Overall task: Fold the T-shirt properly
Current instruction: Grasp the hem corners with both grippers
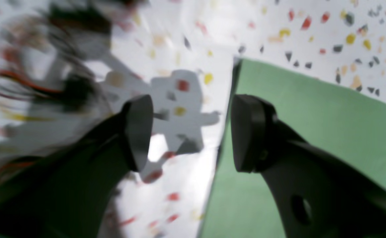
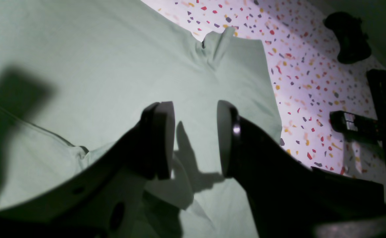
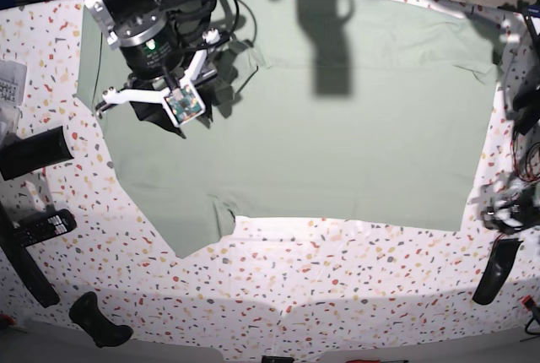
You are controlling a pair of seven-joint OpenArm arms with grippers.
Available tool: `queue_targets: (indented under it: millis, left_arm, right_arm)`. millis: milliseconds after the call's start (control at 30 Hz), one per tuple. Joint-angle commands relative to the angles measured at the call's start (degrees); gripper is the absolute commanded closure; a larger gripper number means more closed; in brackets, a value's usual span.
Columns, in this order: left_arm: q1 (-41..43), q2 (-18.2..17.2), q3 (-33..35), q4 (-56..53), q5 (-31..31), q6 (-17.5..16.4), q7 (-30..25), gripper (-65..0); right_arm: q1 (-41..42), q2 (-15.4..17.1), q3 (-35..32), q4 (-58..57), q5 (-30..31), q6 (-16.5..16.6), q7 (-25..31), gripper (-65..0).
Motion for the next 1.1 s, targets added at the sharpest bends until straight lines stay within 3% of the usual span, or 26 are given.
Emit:
queue_targets:
  millis: [0, 100, 200, 300, 367, 567, 933, 1000, 1067]
  left_arm:
    - [-2.2, 0.4, -0.3, -1.8, -0.4, -0.2, -3.1, -34.3]
    - [-2.7, 3.8, -0.3, -7.5, 0.2, -0.2, -9.8, -34.4]
    - [-2.4, 6.1, -0.3, -8.9, -0.5, -0.2, -12.7, -34.4]
    - [-2.4, 7.7, -0.3, -8.8, 2.8, -0.2, -16.5, -34.4]
    - [-2.5, 9.0, -0.3, -8.8, 5.4, -0.2, -16.2, -34.4]
    - [-2.7, 11.8, -0.3, -8.8, 5.5, -0.2, -15.0, -34.4]
    - [-2.7, 10.3, -0.3, -8.8, 8.6, -0.2, -14.8, -33.7]
    - [-2.7, 10.1, -0.3, -8.8, 8.7, -0.2, -15.0, -25.6]
    - [-2.7, 10.1, -0.3, -8.8, 8.6, -0.2, -15.3, -9.4]
  right_arm:
    - [0.2, 0.3, 0.2, 1.1, -0.5, -0.4, 1.2, -21.2]
    - [0.2, 0.3, 0.2, 1.1, -0.6, -0.4, -0.2, -21.2]
    - [0.2, 0.3, 0.3, 1.1, -1.0, -0.4, -2.1, -21.2]
    - [0.2, 0.3, 0.3, 1.1, -1.2, -0.4, -2.9, -21.2]
    - [0.2, 0.3, 0.3, 1.1, -1.2, -0.4, -2.9, -21.2]
    - [0.2, 0.3, 0.3, 1.1, -1.2, -0.4, -2.8, -21.2]
    - [0.2, 0.3, 0.3, 1.1, -1.2, -0.4, -3.5, -21.2]
    - [0.3, 0.3, 0.3, 1.1, -1.2, -0.4, -3.5, -21.2]
    - [0.2, 0.3, 0.3, 1.1, -1.2, -0.4, -3.5, -21.2]
